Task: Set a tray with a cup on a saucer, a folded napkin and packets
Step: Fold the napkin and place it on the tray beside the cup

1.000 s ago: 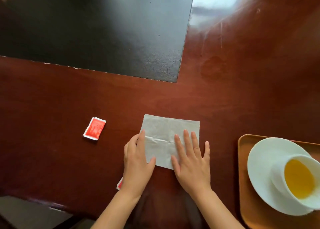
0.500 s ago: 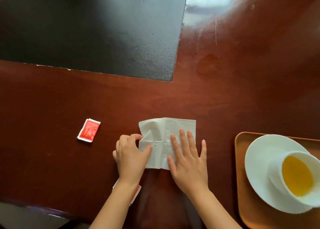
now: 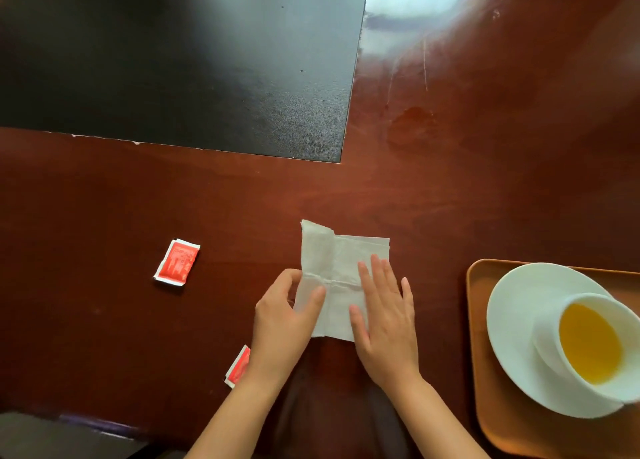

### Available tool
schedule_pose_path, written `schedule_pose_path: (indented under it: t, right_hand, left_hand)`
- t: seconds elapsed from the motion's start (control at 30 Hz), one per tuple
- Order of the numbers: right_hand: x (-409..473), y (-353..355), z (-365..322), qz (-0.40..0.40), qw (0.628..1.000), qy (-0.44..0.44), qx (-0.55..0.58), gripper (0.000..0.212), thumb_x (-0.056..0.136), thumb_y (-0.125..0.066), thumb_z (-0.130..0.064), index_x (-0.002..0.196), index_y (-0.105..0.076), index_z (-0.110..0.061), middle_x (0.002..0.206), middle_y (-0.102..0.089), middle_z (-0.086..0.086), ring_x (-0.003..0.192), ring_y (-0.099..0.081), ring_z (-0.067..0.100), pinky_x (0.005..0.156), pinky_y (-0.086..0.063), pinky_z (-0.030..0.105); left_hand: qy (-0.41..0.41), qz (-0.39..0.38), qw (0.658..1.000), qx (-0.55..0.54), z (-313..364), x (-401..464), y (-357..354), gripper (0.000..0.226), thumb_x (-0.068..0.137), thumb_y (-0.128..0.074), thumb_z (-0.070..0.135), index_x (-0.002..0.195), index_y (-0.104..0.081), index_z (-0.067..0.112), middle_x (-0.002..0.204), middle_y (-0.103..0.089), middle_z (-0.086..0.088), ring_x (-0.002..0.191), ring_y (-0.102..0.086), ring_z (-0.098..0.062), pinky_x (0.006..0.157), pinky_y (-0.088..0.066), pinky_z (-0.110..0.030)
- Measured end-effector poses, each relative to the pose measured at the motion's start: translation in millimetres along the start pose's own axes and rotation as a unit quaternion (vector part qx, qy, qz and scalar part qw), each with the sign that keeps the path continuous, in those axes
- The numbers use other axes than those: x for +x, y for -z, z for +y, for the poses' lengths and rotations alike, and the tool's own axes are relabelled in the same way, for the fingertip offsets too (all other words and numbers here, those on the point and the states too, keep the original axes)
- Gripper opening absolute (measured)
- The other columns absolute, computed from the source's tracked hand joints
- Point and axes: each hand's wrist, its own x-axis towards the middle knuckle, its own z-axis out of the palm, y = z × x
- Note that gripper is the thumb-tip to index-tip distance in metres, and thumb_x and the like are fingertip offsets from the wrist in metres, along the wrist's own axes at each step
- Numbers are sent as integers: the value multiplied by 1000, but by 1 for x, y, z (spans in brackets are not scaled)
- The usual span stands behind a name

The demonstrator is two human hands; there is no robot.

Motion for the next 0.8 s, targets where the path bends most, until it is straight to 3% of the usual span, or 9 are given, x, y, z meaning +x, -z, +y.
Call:
schedule_pose_path:
  t: [0.1, 0.17, 0.23, 0.33, 0.4, 0.47, 0.57, 0.67, 0.8]
  right_hand:
    - [-3, 9, 4, 106, 978, -59, 168, 53, 94, -30, -30, 146, -21, -24, 156, -18, -1, 145, -12, 13, 116, -19, 47]
    - [-4, 14, 7, 159, 968, -79, 177, 51, 94, -28, -30, 145, -24, -23, 156, -20, -1, 145, -14, 14, 115, -20, 48]
    - [-5, 16, 8, 175, 970, -77, 149, 52, 94, -28, -30, 145, -26, -19, 156, -19, 3, 145, -13, 16, 117, -15, 49]
    - [-6, 17, 9, 146, 986, -43, 68, 53, 95, -30, -28, 146, -23, -15, 156, -18, 7, 146, -10, 20, 118, -5, 46]
    - [-4, 15, 10, 92, 996, -9, -10, 55, 94, -30, -29, 147, -18, -15, 155, -19, 6, 145, -8, 20, 117, -3, 48]
    - [-2, 11, 12, 32, 995, -2, -90, 57, 94, -29, -33, 147, -15, -18, 155, -22, 4, 145, -8, 20, 114, -4, 51]
    - [-1, 6, 15, -30, 985, -24, -168, 56, 94, -24, -39, 146, -22, -16, 153, -28, 4, 144, -16, 22, 112, -8, 56]
    - [-1, 4, 17, -49, 979, -32, -194, 56, 95, -24, -39, 145, -28, -15, 152, -32, 4, 142, -24, 23, 111, -16, 59]
    - [0, 4, 17, -49, 980, -32, -191, 56, 95, -23, -39, 145, -28, -15, 152, -33, 4, 142, -25, 23, 111, -18, 58]
  left_hand:
    - [-73, -32, 995, -60, -1, -3, -2, 33, 91, -38, 51, 99, -63, 30, 94, -70, 13, 94, -64, -6, 75, -49, -16]
    - [-102, -25, 993, -59, -7, -2, -6, 41, 94, -30, 47, 109, -63, 27, 106, -69, 13, 105, -62, -7, 85, -48, -16]
    - [-119, -37, 992, -25, -15, 0, -12, 35, 97, -31, 36, 119, -56, 29, 121, -62, 15, 118, -55, -5, 97, -42, -15]
    - [-195, -48, 972, 122, -24, 3, -24, 41, 98, -32, 25, 138, -40, 22, 143, -42, 9, 138, -29, -4, 115, -21, -28]
    - [-233, -60, 943, 230, -27, 8, -33, 51, 97, -26, 27, 147, -22, 16, 154, -23, 3, 144, -9, -7, 117, -2, -38]
    - [-239, -78, 920, 301, -26, 15, -41, 56, 97, -22, 31, 149, -8, 17, 157, -10, 0, 145, -1, -13, 115, 7, -44]
    - [-242, -107, 891, 368, -26, 24, -50, 56, 96, -20, 36, 148, -8, 21, 157, -11, -2, 145, -3, -18, 115, 2, -52]
    - [-236, -122, 870, 415, -26, 29, -50, 55, 94, -24, 37, 146, -28, 17, 154, -27, -7, 141, -16, -22, 109, -16, -60]
    - [-234, -133, 858, 437, -31, 22, -45, 58, 94, -24, 42, 146, -28, 17, 154, -24, -6, 141, -19, -23, 109, -12, -59]
